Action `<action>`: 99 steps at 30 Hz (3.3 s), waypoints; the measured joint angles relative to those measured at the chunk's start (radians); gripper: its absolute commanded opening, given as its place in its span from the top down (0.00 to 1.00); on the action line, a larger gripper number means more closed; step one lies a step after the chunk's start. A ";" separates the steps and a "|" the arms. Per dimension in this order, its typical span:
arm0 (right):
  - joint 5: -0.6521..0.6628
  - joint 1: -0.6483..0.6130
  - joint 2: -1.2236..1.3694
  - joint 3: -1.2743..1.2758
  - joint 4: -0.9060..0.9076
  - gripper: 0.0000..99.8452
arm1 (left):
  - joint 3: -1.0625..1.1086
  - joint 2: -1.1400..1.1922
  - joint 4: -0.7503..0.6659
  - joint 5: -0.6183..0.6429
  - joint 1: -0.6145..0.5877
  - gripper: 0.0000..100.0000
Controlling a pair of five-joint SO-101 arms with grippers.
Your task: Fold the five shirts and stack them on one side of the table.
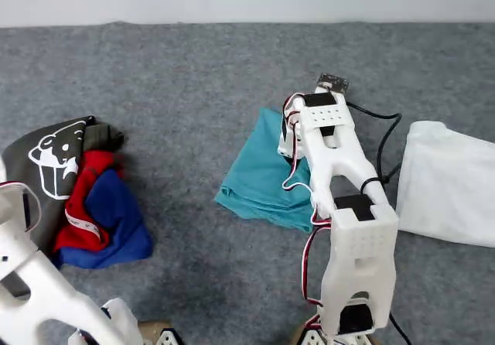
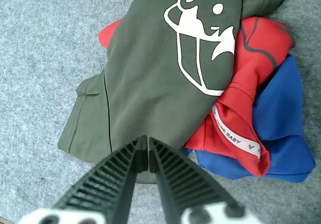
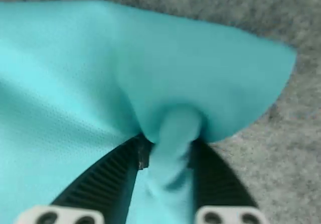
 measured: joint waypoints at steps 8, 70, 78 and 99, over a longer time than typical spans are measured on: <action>0.183 0.054 -0.026 -0.008 0.038 0.99 | 0.000 0.000 0.000 -0.003 0.000 0.98; 1.117 0.821 -0.405 -0.118 0.117 0.92 | 0.000 0.000 0.000 -0.083 0.000 0.98; 1.117 0.821 -0.402 -0.120 0.259 0.99 | 0.000 0.000 0.000 -0.083 0.000 0.98; 0.993 0.724 -0.718 0.236 0.440 0.99 | 0.238 0.000 -0.046 -0.242 0.000 0.81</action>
